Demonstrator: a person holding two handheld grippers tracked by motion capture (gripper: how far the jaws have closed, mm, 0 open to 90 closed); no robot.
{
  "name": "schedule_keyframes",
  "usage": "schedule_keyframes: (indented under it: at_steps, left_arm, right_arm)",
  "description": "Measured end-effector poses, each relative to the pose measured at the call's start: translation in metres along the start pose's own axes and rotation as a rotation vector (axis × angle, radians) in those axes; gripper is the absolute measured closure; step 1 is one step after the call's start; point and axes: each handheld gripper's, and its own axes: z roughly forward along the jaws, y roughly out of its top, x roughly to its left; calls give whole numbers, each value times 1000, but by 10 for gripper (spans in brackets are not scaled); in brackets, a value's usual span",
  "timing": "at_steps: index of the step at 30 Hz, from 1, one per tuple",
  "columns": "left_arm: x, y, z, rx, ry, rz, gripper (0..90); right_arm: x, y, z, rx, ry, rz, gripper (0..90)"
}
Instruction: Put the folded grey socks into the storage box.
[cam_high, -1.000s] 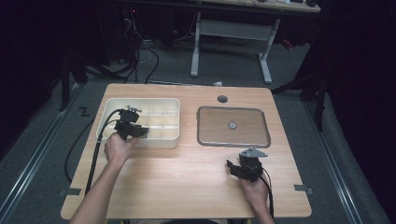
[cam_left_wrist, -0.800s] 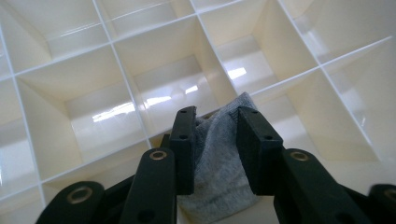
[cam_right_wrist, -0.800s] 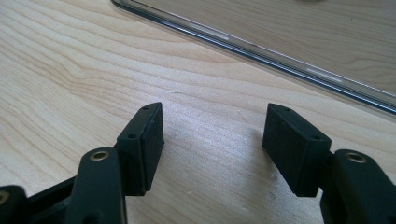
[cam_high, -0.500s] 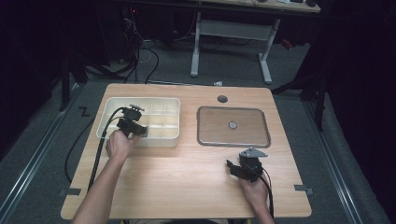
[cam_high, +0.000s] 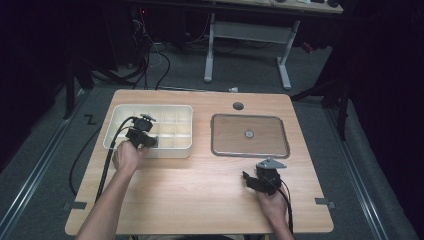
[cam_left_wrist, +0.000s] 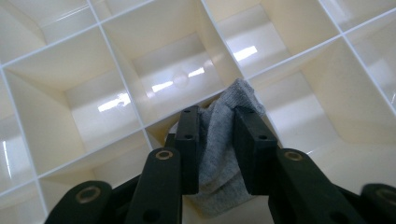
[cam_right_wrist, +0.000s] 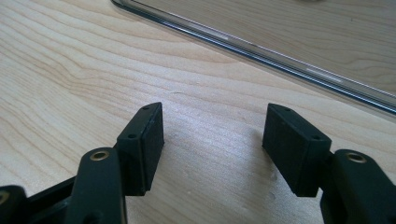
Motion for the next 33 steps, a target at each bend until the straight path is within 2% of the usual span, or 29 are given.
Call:
schedule_keyframes:
  at_steps: [4,8,10,12,14,22,25,33]
  left_arm:
    - [1,2,3,21,-10,-8,732]
    - [5,2,1,19,-36,-18,714]
    - [6,0,-3,3,-47,-28,656]
    - [6,-3,-8,-29,-57,-39,560]
    - [5,-5,-10,-46,-61,-38,503]
    - [4,-9,-23,-136,-82,-65,432]
    - [7,-10,-31,-168,-111,-84,420]
    - [10,-15,-48,-221,-133,-96,410]
  right_arm:
    - [0,0,0,0,0,0,388]
    - [0,0,0,0,0,1,388]
    - [0,0,0,0,0,1,387]
    - [0,0,0,0,0,1,388]
    - [0,0,0,0,0,1,388]
    - [0,0,0,0,0,0,388]
    - [0,0,0,0,0,1,388]
    - [0,0,0,0,0,1,388]
